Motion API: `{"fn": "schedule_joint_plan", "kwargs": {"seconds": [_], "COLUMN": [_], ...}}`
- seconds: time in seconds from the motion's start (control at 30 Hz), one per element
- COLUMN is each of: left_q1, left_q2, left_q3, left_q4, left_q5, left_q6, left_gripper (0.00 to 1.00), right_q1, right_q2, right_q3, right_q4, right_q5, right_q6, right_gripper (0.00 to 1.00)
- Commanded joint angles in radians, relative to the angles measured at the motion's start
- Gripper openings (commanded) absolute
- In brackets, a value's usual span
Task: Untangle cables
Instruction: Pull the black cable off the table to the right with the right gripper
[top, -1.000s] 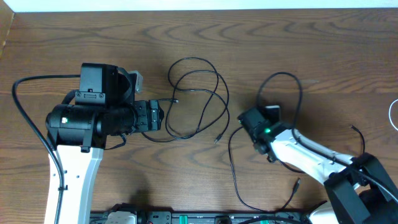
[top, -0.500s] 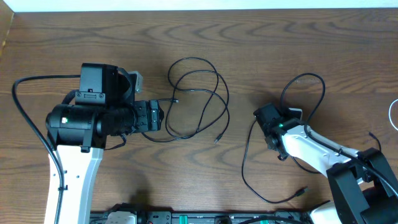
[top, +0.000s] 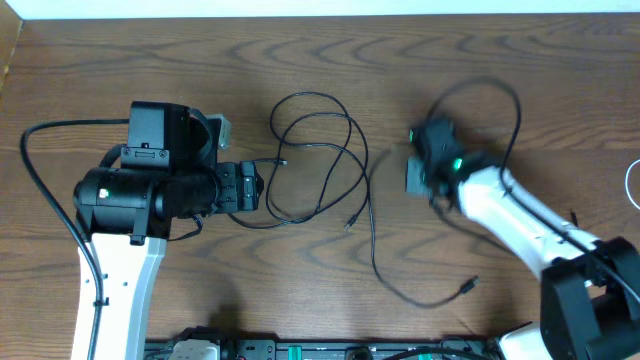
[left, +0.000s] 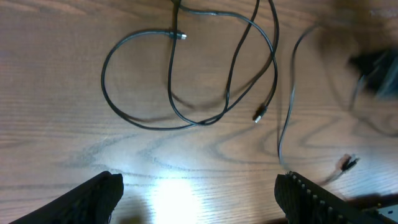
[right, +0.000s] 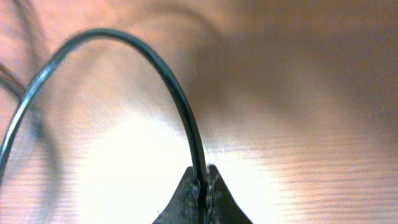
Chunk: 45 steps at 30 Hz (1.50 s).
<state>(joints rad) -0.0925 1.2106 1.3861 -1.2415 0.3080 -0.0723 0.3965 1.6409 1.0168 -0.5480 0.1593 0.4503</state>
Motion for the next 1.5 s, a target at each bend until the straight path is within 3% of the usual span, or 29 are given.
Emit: {"fn": "schedule_joint_plan", "kwargs": {"seconds": [0.0, 0.27, 0.5, 0.63, 0.87, 1.1, 1.17, 1.2, 1.23, 1.47], "left_q1": [0.002, 0.002, 0.002, 0.002, 0.002, 0.002, 0.002, 0.002, 0.002, 0.002], "left_q2": [-0.002, -0.002, -0.002, -0.002, -0.002, -0.002, -0.002, -0.002, -0.002, -0.002], "left_q3": [0.005, 0.005, 0.005, 0.005, 0.005, 0.005, 0.005, 0.005, 0.005, 0.005], "left_q4": [-0.004, -0.003, -0.003, -0.003, -0.004, -0.023, -0.027, -0.030, -0.032, -0.034], "left_q5": [-0.006, -0.006, -0.006, -0.006, -0.006, -0.006, -0.005, -0.005, -0.005, 0.002], "left_q6": [0.019, 0.020, 0.021, 0.028, 0.027, 0.028, 0.035, 0.036, 0.038, 0.039], "left_gripper": [0.84, 0.84, 0.84, 0.84, 0.84, 0.84, 0.84, 0.84, 0.84, 0.84], "right_q1": [-0.084, -0.349, -0.663, -0.861, -1.131, -1.223, -1.219, -1.217, -1.213, -1.191], "right_q2": [-0.031, -0.031, -0.031, -0.031, -0.031, -0.031, -0.031, -0.031, -0.031, -0.031], "right_q3": [0.248, 0.586, 0.721, 0.750, 0.750, 0.750, 0.749, 0.749, 0.749, 0.749], "right_q4": [-0.077, -0.264, -0.325, -0.316, -0.142, -0.018, -0.032, -0.041, -0.050, -0.082], "right_q5": [0.025, 0.052, 0.052, -0.035, -0.469, -0.638, -0.639, -0.639, -0.636, -0.651], "right_q6": [-0.110, -0.198, -0.336, -0.220, -0.038, 0.053, 0.053, 0.053, 0.053, 0.053], "right_gripper": [0.01, 0.01, 0.01, 0.01, 0.01, 0.03, 0.36, 0.61, 0.99, 0.99]}}
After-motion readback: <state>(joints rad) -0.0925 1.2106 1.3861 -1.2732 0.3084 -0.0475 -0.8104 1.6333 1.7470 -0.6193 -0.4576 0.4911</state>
